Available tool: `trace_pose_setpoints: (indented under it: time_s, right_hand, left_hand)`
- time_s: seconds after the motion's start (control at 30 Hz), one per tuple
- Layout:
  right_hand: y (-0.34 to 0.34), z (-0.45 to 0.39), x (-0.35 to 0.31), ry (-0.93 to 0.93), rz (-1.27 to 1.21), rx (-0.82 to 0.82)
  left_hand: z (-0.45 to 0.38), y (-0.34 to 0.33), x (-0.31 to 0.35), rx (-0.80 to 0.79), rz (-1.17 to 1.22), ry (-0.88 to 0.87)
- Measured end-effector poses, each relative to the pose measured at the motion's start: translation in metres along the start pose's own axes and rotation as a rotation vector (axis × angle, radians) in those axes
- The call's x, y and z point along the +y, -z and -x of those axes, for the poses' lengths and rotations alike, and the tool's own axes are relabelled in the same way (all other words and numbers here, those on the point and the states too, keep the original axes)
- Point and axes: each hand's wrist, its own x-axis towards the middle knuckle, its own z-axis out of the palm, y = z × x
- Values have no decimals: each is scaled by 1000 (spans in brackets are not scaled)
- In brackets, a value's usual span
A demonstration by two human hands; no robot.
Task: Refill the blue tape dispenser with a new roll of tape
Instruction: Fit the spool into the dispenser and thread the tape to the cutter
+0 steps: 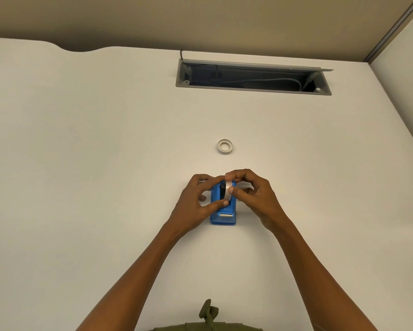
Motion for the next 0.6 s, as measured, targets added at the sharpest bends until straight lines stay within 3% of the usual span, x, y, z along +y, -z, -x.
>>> trace_pose_setpoints:
  time_s: [0.23,0.47,0.6]
  right_hand:
    - [-2,-6,-5,-48,-49,51]
    - [7,2,1,3,4,-107]
    - [4,0,3,-4,14,-68]
  left_hand:
    - [-1,-1,0,1,-18,5]
    - [-2,-1,0,8,-10,-12]
    - [-2,-1,-1,8,-13,-19]
